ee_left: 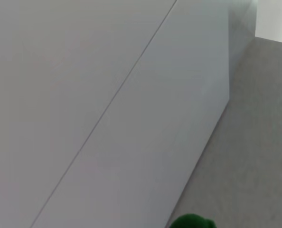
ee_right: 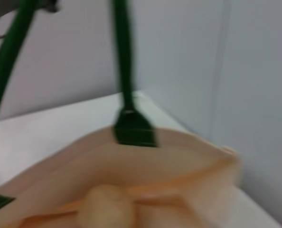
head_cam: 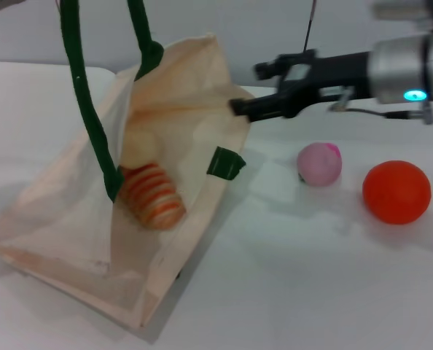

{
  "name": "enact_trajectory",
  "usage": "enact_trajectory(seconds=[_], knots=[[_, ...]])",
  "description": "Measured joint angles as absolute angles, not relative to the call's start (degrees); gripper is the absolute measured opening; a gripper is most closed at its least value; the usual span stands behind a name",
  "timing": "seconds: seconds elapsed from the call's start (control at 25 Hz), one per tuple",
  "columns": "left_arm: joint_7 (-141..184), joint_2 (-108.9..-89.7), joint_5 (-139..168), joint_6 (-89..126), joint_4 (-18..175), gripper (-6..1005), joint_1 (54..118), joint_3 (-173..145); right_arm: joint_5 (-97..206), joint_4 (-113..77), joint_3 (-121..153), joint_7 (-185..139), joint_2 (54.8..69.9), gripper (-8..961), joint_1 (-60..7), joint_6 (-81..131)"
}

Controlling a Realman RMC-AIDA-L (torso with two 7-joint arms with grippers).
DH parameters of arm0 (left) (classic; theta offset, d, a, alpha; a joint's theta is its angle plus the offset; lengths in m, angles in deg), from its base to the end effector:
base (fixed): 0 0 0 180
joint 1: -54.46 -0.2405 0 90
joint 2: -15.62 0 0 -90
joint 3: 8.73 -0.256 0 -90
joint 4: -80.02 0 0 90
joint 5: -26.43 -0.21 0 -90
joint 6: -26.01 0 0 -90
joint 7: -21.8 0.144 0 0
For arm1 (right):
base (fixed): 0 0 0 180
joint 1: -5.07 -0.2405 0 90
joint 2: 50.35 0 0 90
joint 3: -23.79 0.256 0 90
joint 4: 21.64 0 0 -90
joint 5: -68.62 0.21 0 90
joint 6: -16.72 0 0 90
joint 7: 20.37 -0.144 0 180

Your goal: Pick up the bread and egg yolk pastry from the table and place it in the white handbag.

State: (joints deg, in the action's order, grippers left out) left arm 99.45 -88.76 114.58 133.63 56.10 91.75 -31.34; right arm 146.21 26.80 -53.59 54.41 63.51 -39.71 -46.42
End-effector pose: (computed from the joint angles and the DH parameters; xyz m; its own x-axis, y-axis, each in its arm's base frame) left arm -0.2256 0.3616 0.1443 0.2711 0.3755 0.8863 0.5335 -0.8250 0.1863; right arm 0.1265 0.4219 -0.0197 0.9195 -0.2393 -0.3117 -0.3241 -0.9104 -0.2572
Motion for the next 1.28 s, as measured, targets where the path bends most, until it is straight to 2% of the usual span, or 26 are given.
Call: enact_trajectory(seconds=[0.16,0.36,0.68,0.76,1.04,1.16,1.2,1.28], knots=[[100.4,-88.72,114.2,132.6,56.2,120,91.5,-31.3,144.7,30.4,-43.3,55.7,63.98,895,-34.7,-51.0],[102.2,-89.3,113.9,128.7,56.2,138,90.7,-31.6,145.3,31.2,-30.3,61.6,65.44,896,-31.6,-58.2],[104.1,-91.22,112.8,117.7,56.3,174,88.7,-31.2,158.5,22.9,-20.2,78.0,65.63,895,-29.3,-67.4],[104.8,-92.25,112.8,113.1,56.3,372,87.5,-31.1,161.5,19.0,-17.6,83.4,65.63,895,-29.3,-69.4],[106.8,-95.4,112.4,93.1,56.2,662,84.6,-31.1,163.8,9.6,-10.0,94.3,65.65,895,-29.6,-71.8],[110.4,-96.07,113.8,90.8,56.2,798,84.2,-30.5,163.8,8.6,-9.1,96.2,65.68,894,-29.6,-71.5],[117.9,-97.74,116.3,90.4,56.3,844,84.0,-28.6,163.8,8.2,-8.6,97.0,65.69,894,-29.6,-71.2],[124.0,-99.13,118.1,90.5,56.3,858,84.0,-26.8,163.9,5.9,-5.8,100.7,65.7,894,-29.7,-70.3]])
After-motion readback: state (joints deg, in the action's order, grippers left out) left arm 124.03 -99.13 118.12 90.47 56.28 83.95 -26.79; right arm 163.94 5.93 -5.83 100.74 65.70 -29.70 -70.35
